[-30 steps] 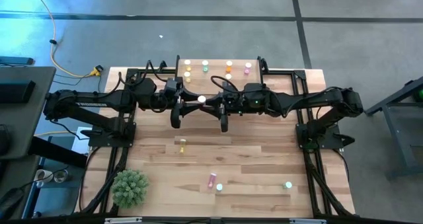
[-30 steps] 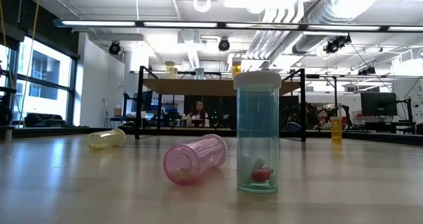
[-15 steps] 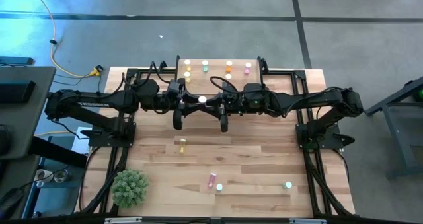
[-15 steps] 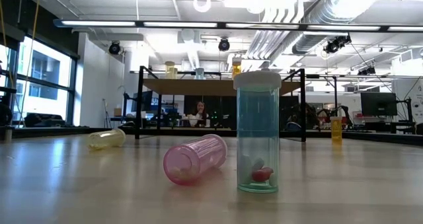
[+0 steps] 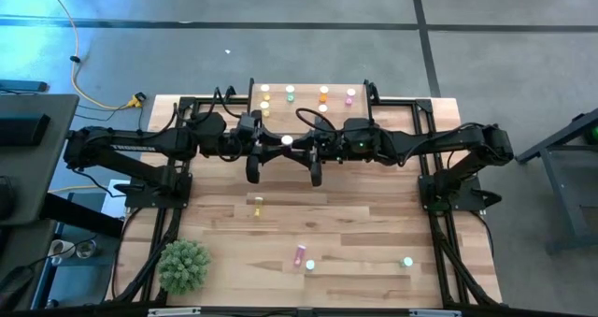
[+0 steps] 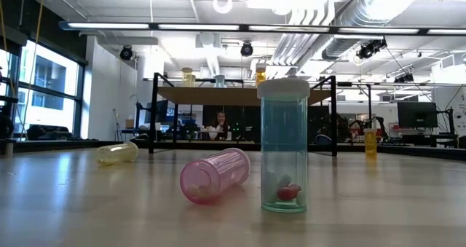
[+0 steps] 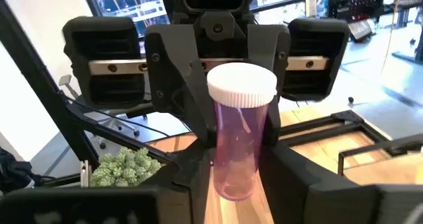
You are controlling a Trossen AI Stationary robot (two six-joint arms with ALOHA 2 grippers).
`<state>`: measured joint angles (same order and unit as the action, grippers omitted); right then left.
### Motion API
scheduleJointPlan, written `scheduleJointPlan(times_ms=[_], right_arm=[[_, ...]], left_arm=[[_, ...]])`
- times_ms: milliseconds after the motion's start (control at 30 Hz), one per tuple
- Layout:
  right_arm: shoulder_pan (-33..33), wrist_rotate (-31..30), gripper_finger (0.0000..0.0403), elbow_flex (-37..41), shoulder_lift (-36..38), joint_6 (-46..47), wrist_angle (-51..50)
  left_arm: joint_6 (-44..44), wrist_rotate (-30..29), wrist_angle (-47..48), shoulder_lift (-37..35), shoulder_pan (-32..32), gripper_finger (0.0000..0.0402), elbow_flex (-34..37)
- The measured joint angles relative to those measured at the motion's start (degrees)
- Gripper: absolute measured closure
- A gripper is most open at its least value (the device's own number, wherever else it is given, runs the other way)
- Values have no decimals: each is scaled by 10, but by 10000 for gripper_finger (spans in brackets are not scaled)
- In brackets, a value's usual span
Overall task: Pick and place medicine bottles onto shelf by color
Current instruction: Put the right pink pill bottle on the shelf aligned with the other pink pill bottle
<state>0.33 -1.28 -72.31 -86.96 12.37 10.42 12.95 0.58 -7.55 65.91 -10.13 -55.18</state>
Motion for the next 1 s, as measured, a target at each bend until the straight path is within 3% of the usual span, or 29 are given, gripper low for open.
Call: scheduleJointPlan(times_ms=[333,733,1000], right_arm=[[-22,2,225,0,5,52,-46],[-63,0,222,0,58,34,-188],[-108,0,222,0,99,-50,-194]], left_arm=[[-29,-37,5,1,-1,315,1],[-65,-88,7,0,-8,315,1],[-73,-90,35,4,-39,315,1]])
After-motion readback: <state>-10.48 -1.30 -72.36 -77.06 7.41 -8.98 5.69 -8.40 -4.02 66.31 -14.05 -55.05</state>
